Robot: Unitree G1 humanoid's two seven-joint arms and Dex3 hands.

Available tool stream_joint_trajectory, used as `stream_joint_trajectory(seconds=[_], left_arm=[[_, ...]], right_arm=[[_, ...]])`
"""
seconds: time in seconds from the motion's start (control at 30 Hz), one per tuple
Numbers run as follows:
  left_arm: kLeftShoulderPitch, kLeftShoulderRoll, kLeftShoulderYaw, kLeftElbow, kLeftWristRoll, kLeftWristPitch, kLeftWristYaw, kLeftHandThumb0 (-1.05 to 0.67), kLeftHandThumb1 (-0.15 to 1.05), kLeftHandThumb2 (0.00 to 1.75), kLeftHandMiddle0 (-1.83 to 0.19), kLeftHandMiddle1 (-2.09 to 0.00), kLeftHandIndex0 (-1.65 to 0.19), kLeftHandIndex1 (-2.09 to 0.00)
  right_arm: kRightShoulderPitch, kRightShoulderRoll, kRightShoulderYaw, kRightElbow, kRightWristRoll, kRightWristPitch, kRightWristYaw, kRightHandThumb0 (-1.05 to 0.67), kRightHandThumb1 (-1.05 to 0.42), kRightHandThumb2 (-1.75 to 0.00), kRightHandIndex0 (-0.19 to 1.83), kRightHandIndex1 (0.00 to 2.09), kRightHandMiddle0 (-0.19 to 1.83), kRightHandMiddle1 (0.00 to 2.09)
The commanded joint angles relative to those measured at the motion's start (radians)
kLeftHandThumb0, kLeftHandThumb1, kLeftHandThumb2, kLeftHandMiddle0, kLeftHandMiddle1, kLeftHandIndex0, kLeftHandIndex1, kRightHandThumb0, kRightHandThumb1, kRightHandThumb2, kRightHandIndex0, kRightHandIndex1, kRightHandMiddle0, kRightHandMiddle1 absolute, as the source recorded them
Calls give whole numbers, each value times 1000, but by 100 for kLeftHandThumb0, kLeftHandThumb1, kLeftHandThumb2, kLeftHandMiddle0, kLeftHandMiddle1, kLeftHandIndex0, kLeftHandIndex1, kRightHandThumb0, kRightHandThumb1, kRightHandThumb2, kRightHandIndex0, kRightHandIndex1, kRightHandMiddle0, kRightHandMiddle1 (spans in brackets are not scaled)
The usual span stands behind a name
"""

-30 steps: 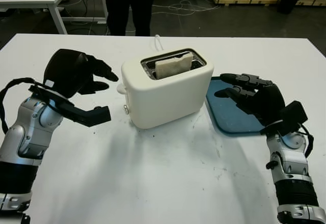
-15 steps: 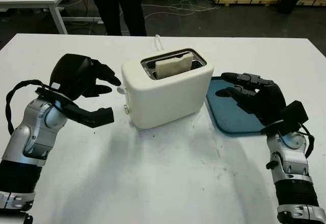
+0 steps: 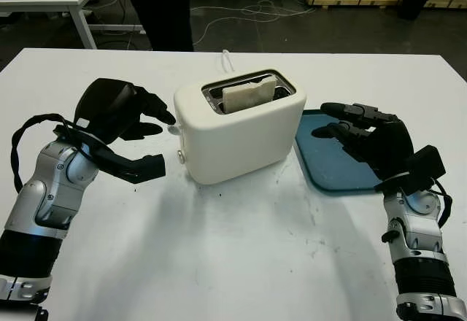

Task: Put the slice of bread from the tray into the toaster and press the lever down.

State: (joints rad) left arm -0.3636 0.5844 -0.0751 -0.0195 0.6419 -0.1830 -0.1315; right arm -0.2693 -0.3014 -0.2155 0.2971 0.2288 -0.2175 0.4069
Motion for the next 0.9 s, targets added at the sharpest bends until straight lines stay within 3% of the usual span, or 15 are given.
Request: stream_joint_trajectory(seconds=[0.0, 0.87], left_arm=[[-3, -11, -11, -9, -14, 15, -13, -20, 76, 1, -103, -118, -130, 0], [2, -21, -34, 6, -8, 34, -33, -19, 78, 0, -99, -125, -129, 0]], right_arm=[[0, 11, -9, 1, 23, -12, 5, -44, -92, -14, 97, 52, 104, 1], [1, 7, -10, 14, 30, -30, 21, -43, -92, -13, 98, 46, 103, 0]])
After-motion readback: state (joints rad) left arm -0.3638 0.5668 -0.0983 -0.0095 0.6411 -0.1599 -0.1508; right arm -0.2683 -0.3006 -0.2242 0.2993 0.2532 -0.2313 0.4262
